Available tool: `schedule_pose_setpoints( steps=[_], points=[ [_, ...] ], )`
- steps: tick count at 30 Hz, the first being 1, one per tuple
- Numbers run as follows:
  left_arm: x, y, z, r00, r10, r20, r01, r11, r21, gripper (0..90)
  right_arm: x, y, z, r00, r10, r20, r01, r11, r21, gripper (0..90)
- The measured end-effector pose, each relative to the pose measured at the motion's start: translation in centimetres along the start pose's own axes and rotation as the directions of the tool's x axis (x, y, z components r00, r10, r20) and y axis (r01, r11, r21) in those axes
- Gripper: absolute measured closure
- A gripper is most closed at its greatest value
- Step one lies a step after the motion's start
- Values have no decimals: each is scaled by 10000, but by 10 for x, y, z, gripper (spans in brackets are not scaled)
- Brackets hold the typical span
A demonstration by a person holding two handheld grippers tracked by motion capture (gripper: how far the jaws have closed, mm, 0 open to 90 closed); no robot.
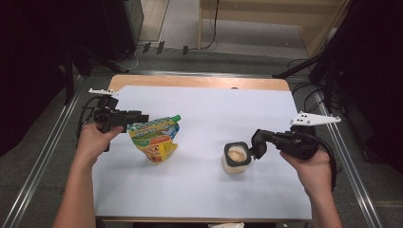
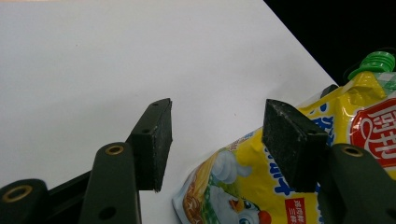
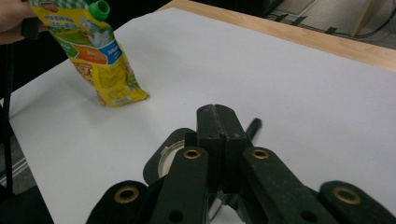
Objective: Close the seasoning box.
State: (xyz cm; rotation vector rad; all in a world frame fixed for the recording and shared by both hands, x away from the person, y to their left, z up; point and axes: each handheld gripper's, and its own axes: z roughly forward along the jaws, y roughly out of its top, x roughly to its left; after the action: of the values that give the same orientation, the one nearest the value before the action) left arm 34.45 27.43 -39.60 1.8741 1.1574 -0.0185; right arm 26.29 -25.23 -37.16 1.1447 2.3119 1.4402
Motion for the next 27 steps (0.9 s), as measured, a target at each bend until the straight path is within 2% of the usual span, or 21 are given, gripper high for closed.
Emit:
schedule_pose_setpoints(
  steps=[6,10,18,27],
  points=[
    [1,0,0,10000,-17,10,17,10000,4,428,-13,-7,0,9985,255,475,-262,9996,123,900],
    [1,0,0,10000,-70,66,71,10000,-64,421,-18,-12,6,9976,447,527,-463,9985,285,900],
    [2,0,0,10000,-78,31,78,10000,-18,422,-23,-24,24,9966,678,458,-712,9946,758,900],
    [3,0,0,9997,-213,79,213,9998,-41,419,-24,-28,31,9959,865,264,-885,9925,846,900]
  ],
)
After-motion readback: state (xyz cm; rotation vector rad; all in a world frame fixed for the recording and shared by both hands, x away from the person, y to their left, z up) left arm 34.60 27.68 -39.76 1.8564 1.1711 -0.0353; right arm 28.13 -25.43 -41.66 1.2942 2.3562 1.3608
